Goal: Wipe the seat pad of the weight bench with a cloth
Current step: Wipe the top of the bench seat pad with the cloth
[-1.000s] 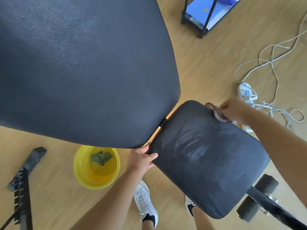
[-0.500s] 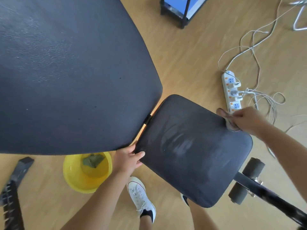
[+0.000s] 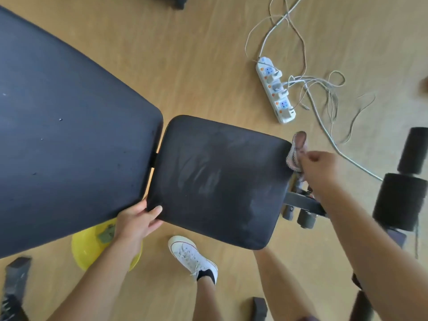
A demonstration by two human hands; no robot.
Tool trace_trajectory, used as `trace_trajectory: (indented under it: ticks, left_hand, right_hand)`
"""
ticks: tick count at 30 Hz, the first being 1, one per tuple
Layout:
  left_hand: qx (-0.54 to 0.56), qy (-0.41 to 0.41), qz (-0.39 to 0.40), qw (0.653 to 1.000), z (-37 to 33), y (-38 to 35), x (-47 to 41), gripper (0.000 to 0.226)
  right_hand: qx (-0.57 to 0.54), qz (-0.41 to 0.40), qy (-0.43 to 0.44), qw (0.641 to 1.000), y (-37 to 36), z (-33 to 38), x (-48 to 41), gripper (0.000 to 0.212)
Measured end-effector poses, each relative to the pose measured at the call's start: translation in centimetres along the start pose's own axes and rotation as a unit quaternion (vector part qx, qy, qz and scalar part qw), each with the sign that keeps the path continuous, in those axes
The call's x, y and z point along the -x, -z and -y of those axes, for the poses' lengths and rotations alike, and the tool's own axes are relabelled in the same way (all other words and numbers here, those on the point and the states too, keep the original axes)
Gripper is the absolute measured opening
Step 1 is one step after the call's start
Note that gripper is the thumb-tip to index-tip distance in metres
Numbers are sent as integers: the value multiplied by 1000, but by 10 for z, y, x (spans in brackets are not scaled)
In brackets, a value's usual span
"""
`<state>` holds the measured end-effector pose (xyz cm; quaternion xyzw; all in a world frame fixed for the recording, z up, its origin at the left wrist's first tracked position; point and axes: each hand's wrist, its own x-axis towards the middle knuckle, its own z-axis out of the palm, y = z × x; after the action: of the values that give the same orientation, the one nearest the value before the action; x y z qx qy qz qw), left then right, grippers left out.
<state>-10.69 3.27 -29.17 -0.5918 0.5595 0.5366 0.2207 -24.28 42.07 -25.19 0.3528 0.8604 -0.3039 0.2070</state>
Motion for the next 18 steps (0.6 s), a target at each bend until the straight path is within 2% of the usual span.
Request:
trace_trajectory:
  ticks: [2, 3, 6, 7, 8, 10, 11, 13, 16, 18]
  left_hand:
    - [6, 4, 4, 1000, -1, -1, 2, 64]
    - [10, 3, 8, 1000, -1, -1, 2, 64]
    - [25, 4, 20, 999, -3, 1, 4, 66]
    - [31, 7, 27, 999, -3, 1, 4, 67]
    - [35, 10, 33, 999, -4, 1, 5, 68]
    - [39, 8, 37, 999, -5, 1, 5, 68]
    - [40, 5, 38, 998, -5, 0, 6, 66]
    - [42, -4, 33, 999, -5, -1, 6, 62]
    - [32, -15, 23, 999, -1, 0, 2, 60]
    - [23, -19, 23, 999, 0, 0, -1, 63]
  right_hand:
    - [-24, -3, -48, 999, -17, -31, 39, 50]
    - [-13, 20, -52, 998, -28, -49, 60, 46]
    - [123, 161, -19, 979, -41, -76, 117, 25]
    - [102, 172, -27, 979, -37, -76, 114, 27]
    - [43, 160, -44, 985, -31, -71, 100, 32]
    - [-57, 65, -57, 995, -17, -47, 60, 33]
    - [-77, 5, -56, 995, -14, -35, 42, 35]
    - [-99, -63, -31, 993, -21, -25, 35, 45]
    - [-105, -70, -84, 989, -51, -51, 102, 48]
    - [-168, -44, -200, 964, -69, -78, 158, 47]
